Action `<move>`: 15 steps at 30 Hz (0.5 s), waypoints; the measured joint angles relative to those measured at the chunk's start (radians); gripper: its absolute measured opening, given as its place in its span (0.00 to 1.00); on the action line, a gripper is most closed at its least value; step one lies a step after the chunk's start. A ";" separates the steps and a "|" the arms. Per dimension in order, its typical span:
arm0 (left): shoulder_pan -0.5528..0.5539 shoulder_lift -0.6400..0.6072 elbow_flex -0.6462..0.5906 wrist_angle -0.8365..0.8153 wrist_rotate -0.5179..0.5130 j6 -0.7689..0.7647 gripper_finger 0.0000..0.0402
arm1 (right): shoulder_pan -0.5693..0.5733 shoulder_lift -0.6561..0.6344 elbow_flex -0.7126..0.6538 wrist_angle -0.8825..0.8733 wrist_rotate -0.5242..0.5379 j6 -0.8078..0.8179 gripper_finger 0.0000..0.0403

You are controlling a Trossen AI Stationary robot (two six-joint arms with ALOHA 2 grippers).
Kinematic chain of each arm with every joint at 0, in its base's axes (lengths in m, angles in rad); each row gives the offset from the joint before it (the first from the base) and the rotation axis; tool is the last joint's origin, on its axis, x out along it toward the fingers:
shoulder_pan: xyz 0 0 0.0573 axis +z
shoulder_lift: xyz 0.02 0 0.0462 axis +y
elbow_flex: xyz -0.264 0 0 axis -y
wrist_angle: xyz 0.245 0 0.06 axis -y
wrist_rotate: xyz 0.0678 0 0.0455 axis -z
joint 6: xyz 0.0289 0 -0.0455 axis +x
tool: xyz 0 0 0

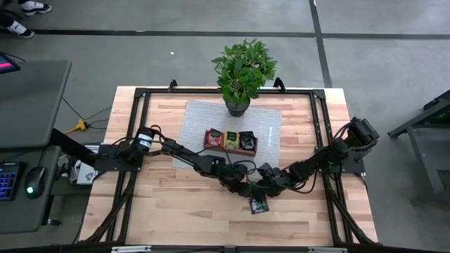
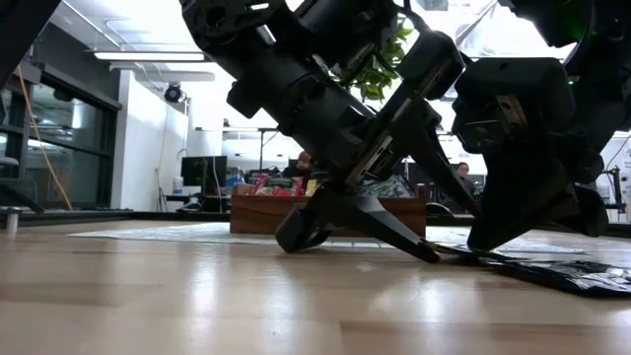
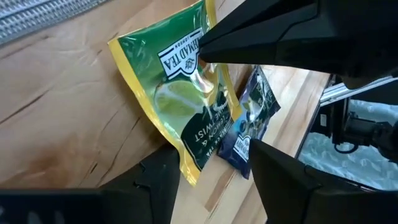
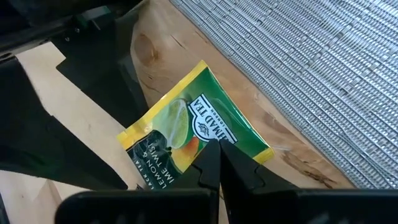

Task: Pick & Place Tea
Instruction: Put the yellow tea bag into the middle section of the wooden organizer

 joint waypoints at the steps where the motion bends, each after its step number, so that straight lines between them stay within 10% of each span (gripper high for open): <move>1: 0.000 0.000 0.001 -0.002 -0.001 0.001 0.46 | 0.000 0.000 0.000 0.001 0.000 0.000 0.00; 15: 0.006 0.000 0.002 -0.030 0.008 0.166 0.02 | 0.000 0.000 0.000 0.001 0.003 -0.009 0.00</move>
